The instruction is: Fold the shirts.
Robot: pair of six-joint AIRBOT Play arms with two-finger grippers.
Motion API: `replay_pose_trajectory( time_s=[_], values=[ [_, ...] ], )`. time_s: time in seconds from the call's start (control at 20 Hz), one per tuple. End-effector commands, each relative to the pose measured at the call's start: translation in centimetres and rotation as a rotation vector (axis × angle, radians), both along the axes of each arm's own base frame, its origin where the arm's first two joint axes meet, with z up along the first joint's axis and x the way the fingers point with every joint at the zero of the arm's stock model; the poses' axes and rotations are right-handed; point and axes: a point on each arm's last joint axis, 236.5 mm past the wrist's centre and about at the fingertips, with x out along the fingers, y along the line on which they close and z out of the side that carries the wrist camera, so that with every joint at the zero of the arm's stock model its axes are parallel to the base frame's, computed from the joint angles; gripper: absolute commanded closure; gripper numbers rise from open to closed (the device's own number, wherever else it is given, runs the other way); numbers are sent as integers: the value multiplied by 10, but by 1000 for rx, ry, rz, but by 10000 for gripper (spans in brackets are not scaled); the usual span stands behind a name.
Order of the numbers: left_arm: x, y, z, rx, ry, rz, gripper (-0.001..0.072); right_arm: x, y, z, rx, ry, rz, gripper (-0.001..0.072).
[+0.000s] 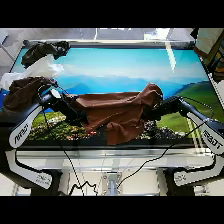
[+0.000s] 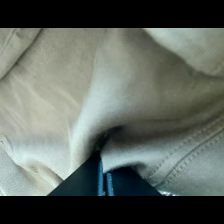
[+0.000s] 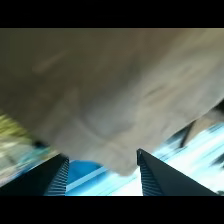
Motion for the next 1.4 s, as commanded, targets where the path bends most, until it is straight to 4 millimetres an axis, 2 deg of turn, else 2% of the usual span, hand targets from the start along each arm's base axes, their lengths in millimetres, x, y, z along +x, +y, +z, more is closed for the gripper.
replay_pose_trajectory(
  time_s=[0.0,0.2,0.25,0.35,0.45,0.5,0.6,0.7,0.8,0.95,1.05,1.1,1.15,1.2,1.25,1.35],
  values=[
    [29,-4,-12,3,-113,88,242,0,0,0,1,0,0,680],
    [52,0,-17,30,-196,140,245,0,0,0,2,0,-1,680],
    [59,2,-18,37,-218,153,328,0,0,0,1,0,-1,680],
    [67,3,-19,42,-249,171,668,0,1,1,3,0,-1,680],
    [69,-7,-13,-11,-266,163,678,2,3,2,17,-2,-12,681],
    [70,-19,-3,-77,-278,156,679,4,7,5,34,-8,-17,680],
    [79,-51,30,-268,-318,173,679,10,16,14,82,-44,-3,681],
    [101,-79,82,-493,-391,239,680,23,23,29,116,-98,4,681],
    [129,-92,140,-654,-486,292,680,43,21,52,110,-179,5,681],
    [165,-95,223,-733,-688,241,680,69,16,94,86,-312,19,682],
    [196,-87,278,-730,-844,261,680,77,13,108,67,-353,31,682],
    [215,-76,301,-704,-922,308,680,75,12,108,62,-351,39,682],
    [234,-60,316,-656,-978,368,680,72,13,107,61,-340,46,681],
    [253,-38,320,-580,-1030,433,680,69,11,105,51,-330,57,682],
    [268,-15,314,-489,-1058,486,680,66,10,103,43,-321,70,681],
    [286,31,277,-279,-1053,536,680,64,6,100,23,-309,73,682]
  ],
)
